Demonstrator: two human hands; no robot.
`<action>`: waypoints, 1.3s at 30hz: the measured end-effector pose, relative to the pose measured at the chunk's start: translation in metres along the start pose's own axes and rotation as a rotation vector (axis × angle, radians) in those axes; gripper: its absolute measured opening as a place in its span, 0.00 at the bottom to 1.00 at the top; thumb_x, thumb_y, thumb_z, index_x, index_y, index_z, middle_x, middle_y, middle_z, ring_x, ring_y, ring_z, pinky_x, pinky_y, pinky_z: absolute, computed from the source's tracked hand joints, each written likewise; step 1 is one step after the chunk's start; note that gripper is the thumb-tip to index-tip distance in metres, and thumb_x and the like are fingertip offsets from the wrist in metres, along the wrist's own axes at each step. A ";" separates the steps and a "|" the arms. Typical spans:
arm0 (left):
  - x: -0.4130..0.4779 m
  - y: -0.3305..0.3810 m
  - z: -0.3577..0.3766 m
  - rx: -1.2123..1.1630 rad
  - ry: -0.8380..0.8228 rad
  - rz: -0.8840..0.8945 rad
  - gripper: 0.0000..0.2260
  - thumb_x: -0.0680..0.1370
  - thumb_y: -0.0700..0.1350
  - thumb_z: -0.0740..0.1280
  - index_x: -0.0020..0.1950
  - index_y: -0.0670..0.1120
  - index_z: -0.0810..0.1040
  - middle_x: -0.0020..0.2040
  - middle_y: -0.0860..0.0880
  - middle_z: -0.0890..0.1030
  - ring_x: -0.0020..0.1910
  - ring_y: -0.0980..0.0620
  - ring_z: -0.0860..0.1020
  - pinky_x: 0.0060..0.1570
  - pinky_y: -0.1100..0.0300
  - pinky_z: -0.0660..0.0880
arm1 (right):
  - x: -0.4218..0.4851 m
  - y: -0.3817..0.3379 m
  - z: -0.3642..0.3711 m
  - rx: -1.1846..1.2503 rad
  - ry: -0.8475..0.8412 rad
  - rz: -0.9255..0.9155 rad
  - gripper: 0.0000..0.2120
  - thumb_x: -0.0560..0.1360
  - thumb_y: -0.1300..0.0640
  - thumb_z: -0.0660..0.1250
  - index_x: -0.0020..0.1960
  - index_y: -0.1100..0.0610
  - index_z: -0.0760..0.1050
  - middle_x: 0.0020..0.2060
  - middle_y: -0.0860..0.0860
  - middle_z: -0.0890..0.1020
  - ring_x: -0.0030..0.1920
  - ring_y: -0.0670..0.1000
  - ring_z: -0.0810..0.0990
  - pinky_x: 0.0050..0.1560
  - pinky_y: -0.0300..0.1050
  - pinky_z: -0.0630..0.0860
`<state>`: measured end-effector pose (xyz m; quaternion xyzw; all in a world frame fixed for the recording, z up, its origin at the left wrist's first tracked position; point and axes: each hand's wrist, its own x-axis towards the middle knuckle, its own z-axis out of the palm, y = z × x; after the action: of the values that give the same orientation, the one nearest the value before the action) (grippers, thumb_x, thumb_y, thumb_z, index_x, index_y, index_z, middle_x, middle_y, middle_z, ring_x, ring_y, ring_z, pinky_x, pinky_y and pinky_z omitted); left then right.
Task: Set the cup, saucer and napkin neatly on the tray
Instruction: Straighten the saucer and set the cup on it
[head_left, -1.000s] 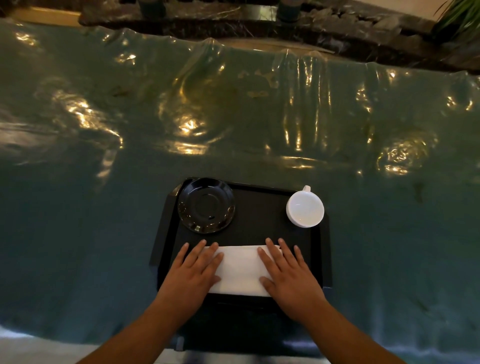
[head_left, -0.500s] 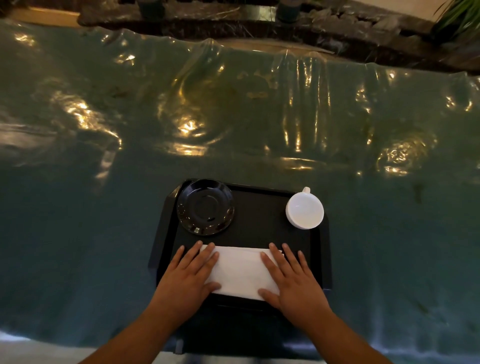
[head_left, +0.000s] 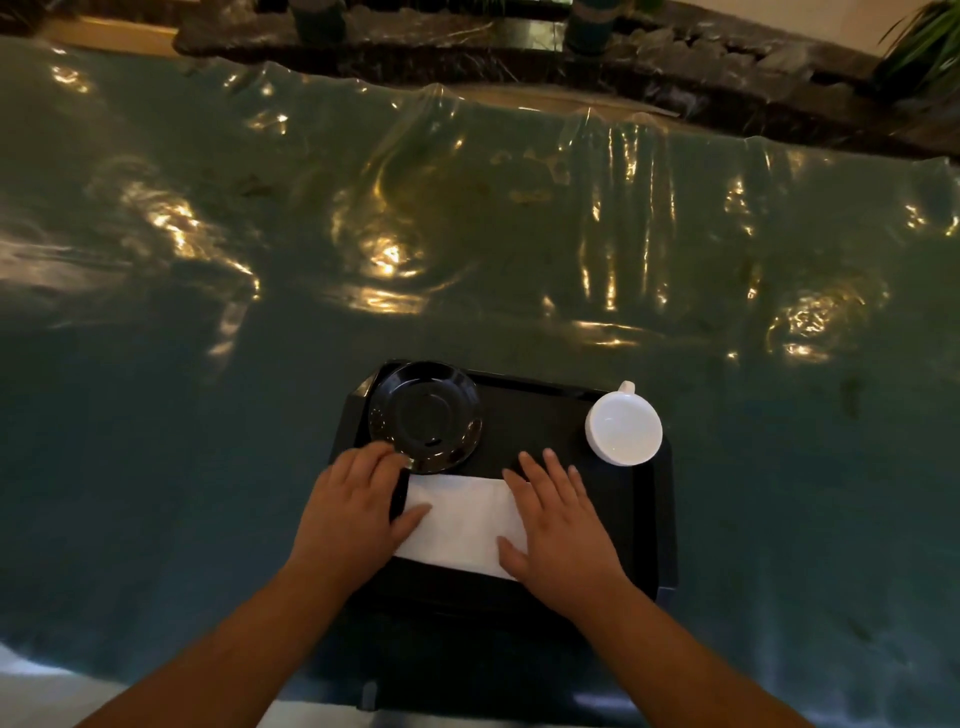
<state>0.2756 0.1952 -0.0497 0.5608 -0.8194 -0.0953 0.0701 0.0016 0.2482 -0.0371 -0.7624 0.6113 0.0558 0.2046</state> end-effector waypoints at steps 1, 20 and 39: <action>0.008 -0.002 -0.005 -0.024 0.026 -0.047 0.30 0.75 0.67 0.63 0.67 0.48 0.74 0.67 0.46 0.75 0.65 0.44 0.73 0.62 0.45 0.74 | 0.010 -0.007 -0.005 0.032 0.022 -0.027 0.37 0.80 0.36 0.56 0.83 0.50 0.49 0.84 0.53 0.49 0.82 0.55 0.37 0.78 0.55 0.35; 0.092 -0.020 -0.030 0.032 -0.275 -0.014 0.52 0.71 0.73 0.66 0.83 0.45 0.48 0.84 0.45 0.48 0.81 0.47 0.47 0.78 0.48 0.46 | 0.123 -0.048 -0.048 0.059 0.208 -0.088 0.38 0.79 0.40 0.66 0.80 0.58 0.60 0.78 0.59 0.66 0.78 0.60 0.61 0.78 0.55 0.58; 0.098 -0.006 -0.029 0.342 -0.603 0.049 0.53 0.71 0.75 0.62 0.83 0.44 0.46 0.83 0.47 0.45 0.81 0.44 0.39 0.77 0.46 0.37 | 0.130 -0.049 -0.031 0.042 -0.159 -0.060 0.35 0.84 0.41 0.56 0.84 0.50 0.45 0.83 0.51 0.41 0.81 0.52 0.37 0.78 0.63 0.40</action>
<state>0.2519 0.0992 -0.0218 0.4914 -0.8205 -0.1165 -0.2680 0.0751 0.1263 -0.0402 -0.7693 0.5709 0.0971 0.2698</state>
